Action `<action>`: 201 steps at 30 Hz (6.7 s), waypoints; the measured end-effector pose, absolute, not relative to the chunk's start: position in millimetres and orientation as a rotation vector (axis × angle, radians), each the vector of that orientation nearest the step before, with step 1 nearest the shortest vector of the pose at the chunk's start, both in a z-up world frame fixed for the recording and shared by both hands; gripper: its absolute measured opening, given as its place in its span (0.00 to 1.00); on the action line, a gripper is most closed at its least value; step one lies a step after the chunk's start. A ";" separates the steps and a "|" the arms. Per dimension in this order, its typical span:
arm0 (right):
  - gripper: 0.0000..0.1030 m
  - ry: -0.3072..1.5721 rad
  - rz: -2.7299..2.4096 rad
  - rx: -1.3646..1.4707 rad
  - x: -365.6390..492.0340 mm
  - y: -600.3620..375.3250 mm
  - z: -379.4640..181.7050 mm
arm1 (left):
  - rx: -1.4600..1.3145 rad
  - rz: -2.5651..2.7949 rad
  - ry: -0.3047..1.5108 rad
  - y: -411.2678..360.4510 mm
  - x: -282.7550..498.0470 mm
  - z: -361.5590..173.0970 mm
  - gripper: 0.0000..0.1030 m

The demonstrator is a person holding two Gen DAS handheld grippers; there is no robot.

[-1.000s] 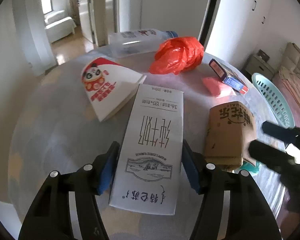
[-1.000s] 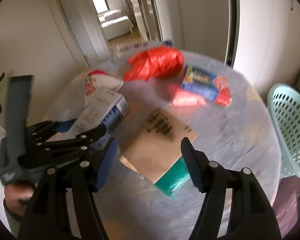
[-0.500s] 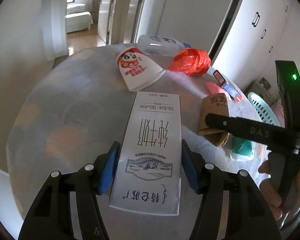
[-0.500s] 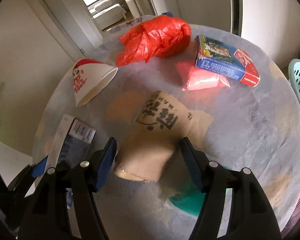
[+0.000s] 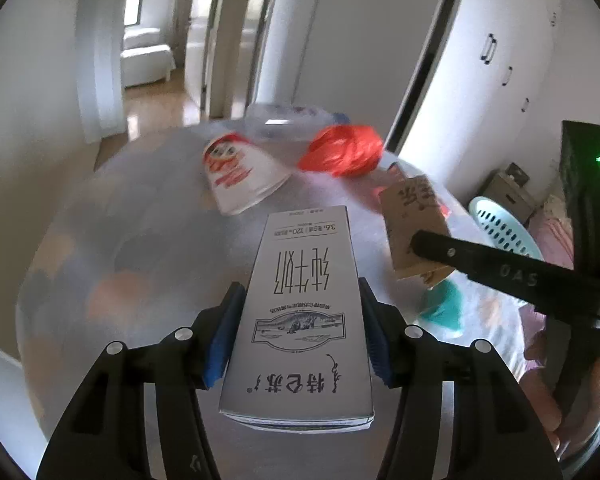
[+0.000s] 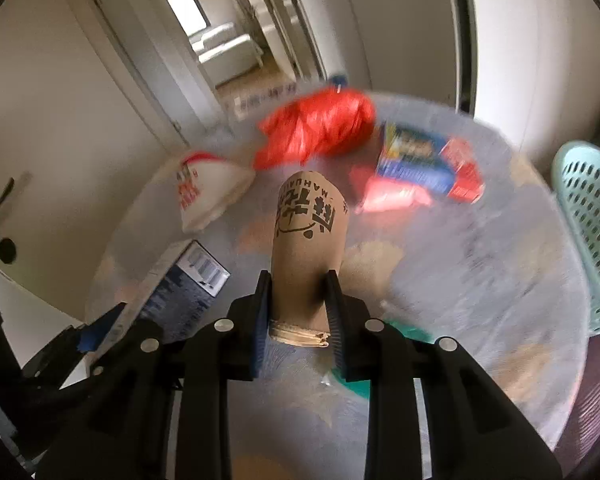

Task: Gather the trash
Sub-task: 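Carry the brown cup and white carton box with both tools over the basket, then open both tools to drop the brown cup and carton box into the basket, then grasp the tiger-print cigarette box with the right tool while the left grasps the panda paper cup, then carry the cigarette box and panda cup over the basket and open both tools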

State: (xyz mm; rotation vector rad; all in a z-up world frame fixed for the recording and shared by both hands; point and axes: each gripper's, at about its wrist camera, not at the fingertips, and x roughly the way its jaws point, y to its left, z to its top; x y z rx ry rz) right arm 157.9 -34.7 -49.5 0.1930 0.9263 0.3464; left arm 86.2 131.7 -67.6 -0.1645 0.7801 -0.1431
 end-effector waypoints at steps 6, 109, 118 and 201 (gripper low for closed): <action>0.23 0.827 0.300 0.223 147.2 -75.2 -15.0 | -0.099 -0.196 0.724 91.9 91.1 -43.0 0.52; 0.69 0.860 0.505 -0.008 299.5 -115.3 -61.1 | -0.493 0.096 0.842 193.7 244.9 -101.3 0.80; 0.69 0.963 0.622 0.037 303.0 -117.2 -79.9 | -0.399 0.060 0.858 174.6 245.7 -95.4 0.58; 0.58 0.859 -0.157 0.366 159.2 -403.9 -58.0 | 0.020 -0.535 0.887 -241.2 231.9 -89.2 0.50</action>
